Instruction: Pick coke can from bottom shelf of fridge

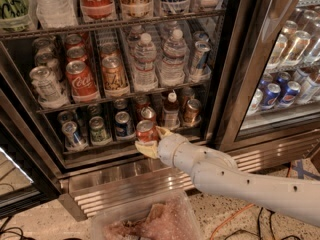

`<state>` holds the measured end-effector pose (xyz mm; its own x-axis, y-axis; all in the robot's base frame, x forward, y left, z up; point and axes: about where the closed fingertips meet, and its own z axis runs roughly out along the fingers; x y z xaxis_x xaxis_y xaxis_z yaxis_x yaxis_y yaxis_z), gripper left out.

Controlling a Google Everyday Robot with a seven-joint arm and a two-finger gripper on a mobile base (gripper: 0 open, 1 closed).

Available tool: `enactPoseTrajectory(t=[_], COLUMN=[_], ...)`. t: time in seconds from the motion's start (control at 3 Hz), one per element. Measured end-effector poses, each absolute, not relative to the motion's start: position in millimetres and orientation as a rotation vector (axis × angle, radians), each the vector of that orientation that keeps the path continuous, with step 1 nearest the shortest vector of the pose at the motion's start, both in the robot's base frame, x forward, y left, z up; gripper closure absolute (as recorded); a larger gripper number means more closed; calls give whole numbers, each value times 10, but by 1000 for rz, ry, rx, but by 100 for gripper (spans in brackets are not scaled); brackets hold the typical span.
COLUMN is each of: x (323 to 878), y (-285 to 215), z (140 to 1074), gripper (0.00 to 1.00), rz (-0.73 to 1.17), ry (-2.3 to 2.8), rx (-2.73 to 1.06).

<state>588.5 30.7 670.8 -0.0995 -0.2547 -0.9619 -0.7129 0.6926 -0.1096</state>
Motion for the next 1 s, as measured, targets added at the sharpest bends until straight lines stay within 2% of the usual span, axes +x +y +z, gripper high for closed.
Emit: enactPoseTrajectory(t=[0.67, 1.0], x=[5546, 5543], y=[164, 164], z=[6611, 6610], gripper=[100, 100], rz=[495, 495], ry=[1771, 1771], rx=[-820, -820])
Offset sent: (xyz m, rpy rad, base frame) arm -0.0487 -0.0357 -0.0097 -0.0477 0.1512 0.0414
